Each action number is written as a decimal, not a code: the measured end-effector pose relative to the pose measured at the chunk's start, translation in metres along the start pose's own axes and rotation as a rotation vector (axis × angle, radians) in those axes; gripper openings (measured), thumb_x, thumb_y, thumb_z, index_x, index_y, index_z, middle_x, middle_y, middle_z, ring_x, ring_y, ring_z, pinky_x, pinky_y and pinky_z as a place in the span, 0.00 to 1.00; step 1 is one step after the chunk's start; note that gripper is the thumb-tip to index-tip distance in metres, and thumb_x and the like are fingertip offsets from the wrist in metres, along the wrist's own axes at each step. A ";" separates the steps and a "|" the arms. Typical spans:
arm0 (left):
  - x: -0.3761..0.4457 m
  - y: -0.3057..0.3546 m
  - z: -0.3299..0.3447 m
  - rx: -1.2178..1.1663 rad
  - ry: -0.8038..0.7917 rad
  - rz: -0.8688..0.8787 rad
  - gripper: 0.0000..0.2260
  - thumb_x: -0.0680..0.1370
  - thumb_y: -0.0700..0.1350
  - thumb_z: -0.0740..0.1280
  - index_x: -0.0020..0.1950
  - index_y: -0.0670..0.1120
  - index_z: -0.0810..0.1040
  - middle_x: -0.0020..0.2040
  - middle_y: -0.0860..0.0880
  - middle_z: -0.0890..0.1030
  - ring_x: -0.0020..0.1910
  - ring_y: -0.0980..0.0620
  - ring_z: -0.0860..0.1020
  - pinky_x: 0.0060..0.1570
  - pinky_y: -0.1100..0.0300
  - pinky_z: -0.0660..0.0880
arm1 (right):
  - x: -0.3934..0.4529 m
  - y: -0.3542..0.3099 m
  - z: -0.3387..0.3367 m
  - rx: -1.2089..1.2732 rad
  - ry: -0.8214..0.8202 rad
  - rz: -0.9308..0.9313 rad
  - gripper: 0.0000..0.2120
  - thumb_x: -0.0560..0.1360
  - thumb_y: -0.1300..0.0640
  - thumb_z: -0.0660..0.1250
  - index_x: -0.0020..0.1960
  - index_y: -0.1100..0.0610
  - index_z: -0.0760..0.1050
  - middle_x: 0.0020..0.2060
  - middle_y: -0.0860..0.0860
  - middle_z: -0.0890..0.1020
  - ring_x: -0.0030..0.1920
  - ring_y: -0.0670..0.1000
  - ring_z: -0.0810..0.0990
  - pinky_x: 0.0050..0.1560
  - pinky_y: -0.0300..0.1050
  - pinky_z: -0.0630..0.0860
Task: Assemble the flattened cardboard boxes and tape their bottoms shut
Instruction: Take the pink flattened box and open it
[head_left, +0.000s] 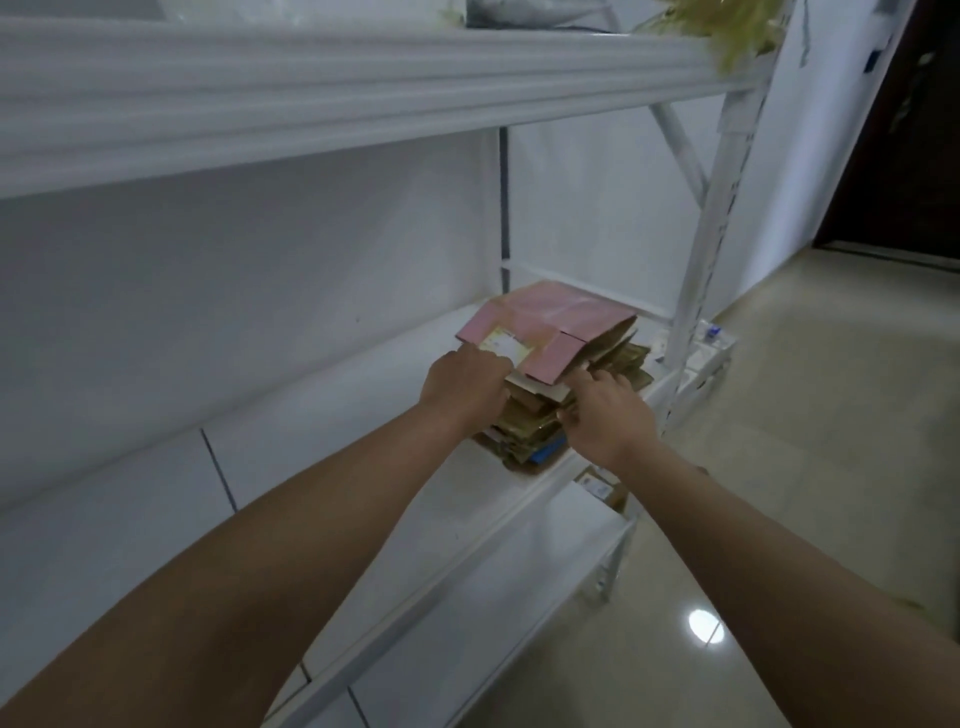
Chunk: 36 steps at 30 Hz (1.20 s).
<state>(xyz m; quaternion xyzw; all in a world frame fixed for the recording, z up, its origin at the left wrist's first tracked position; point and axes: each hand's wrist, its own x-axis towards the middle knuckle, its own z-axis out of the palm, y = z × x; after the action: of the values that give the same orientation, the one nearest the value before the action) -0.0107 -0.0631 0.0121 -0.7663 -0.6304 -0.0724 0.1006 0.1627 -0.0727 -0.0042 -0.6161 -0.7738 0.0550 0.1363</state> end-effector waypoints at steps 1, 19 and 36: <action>0.006 0.003 0.003 0.003 -0.011 0.005 0.14 0.79 0.45 0.59 0.62 0.48 0.76 0.58 0.45 0.79 0.56 0.44 0.75 0.46 0.55 0.69 | 0.004 0.005 0.004 0.012 -0.009 0.014 0.19 0.79 0.52 0.62 0.68 0.56 0.68 0.63 0.56 0.74 0.66 0.58 0.69 0.62 0.52 0.70; 0.065 -0.032 0.030 0.009 0.033 0.070 0.20 0.80 0.44 0.63 0.71 0.46 0.67 0.65 0.46 0.74 0.63 0.46 0.73 0.56 0.54 0.73 | 0.098 0.000 0.028 0.316 0.132 0.527 0.28 0.77 0.37 0.61 0.62 0.60 0.73 0.64 0.60 0.72 0.66 0.62 0.67 0.67 0.55 0.63; 0.038 -0.041 -0.020 0.162 0.386 -0.050 0.59 0.59 0.62 0.79 0.77 0.40 0.49 0.75 0.34 0.60 0.75 0.35 0.59 0.66 0.33 0.65 | 0.073 -0.054 -0.016 1.002 0.418 -0.072 0.05 0.80 0.61 0.64 0.48 0.54 0.69 0.41 0.48 0.76 0.41 0.47 0.75 0.41 0.39 0.74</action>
<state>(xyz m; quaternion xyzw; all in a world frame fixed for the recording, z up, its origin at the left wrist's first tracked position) -0.0427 -0.0240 0.0430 -0.7118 -0.6221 -0.1694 0.2788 0.1020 -0.0162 0.0351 -0.4467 -0.6300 0.2887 0.5658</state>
